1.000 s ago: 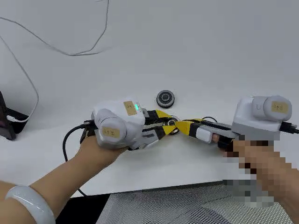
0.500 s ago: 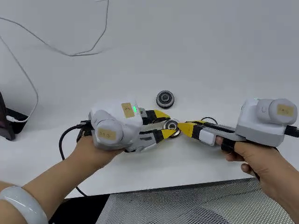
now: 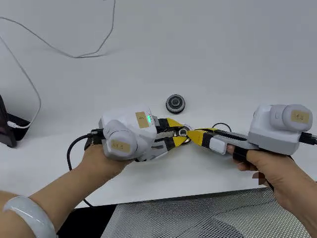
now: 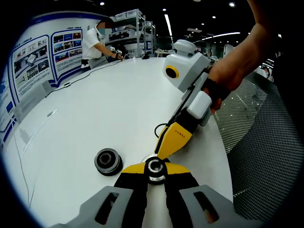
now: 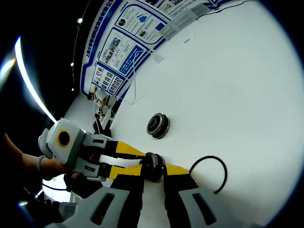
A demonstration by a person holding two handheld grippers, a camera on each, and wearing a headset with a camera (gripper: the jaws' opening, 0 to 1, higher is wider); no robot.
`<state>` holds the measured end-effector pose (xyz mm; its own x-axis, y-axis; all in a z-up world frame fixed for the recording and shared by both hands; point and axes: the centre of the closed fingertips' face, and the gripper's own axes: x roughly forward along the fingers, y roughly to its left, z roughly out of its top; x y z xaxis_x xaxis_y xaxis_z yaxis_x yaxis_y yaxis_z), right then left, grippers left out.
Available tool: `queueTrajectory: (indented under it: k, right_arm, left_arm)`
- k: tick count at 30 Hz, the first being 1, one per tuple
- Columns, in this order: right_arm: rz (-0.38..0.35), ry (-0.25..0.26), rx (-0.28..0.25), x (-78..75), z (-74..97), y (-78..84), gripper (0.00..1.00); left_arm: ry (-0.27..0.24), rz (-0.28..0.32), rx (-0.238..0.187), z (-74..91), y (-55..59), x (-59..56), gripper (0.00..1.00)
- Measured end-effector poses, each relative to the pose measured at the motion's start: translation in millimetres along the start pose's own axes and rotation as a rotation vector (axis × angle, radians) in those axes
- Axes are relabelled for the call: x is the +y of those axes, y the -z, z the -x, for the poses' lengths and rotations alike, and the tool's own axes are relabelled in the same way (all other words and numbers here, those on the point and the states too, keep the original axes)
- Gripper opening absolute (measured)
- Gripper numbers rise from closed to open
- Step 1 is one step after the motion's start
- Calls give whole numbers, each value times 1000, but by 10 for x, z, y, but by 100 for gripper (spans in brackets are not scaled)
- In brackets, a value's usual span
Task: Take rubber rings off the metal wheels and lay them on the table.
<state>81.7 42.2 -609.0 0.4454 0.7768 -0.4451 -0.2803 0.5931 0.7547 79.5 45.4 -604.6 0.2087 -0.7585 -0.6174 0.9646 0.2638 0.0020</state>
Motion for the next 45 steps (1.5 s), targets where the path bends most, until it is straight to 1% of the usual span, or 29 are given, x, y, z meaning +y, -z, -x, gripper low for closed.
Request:
queueTrajectory:
  k: [6, 10, 12, 14, 22, 23, 27, 29, 37, 40, 43, 44, 45]
  right_arm:
    - [-10, -6, 4, 2, -17, 16, 18]
    - [-38, -13, 0, -6, -17, 16, 18]
    - [-36, -14, 3, -3, -15, 17, 18]
    - [-50, -24, 0, 20, -6, 5, 16]
    - [-46, -28, 5, 13, -4, 22, 14]
    - [-52, -26, 10, 15, -15, 44, 15]
    - [-65, -29, 1, 17, -12, 33, 15]
    - [-85, -37, 4, 28, -6, 39, 15]
    - [-92, -35, 8, -1, -10, 45, 10]
    - [-138, -56, 0, 9, -9, 38, 11]
    - [-134, -50, -2, 11, 0, 34, 11]
    - [-129, -39, -2, -9, 8, 32, 8]
    - [-126, -42, -6, -5, 16, 29, 7]
  left_arm:
    - [0, 7, -8, 7, 9, -2, 13]
    - [-1, 11, -12, 12, 9, -6, 13]
    - [-1, 12, -12, 14, 13, -5, 13]
    - [-2, 14, -14, 17, 15, -4, 13]
    - [-1, 21, -18, 27, 15, -2, 13]
    - [-1, 23, -18, 28, 14, -2, 13]
    - [-1, 24, -19, 32, 24, 5, 13]
    - [-1, 26, -20, 34, 27, 8, 12]
    - [1, 23, -19, 41, 27, 13, 12]
    - [2, 27, -21, 46, 24, 15, 12]
    - [2, 25, -21, 47, 26, 18, 12]
    - [2, 25, -21, 47, 26, 17, 12]
    - [1, 23, -21, 47, 25, 17, 12]
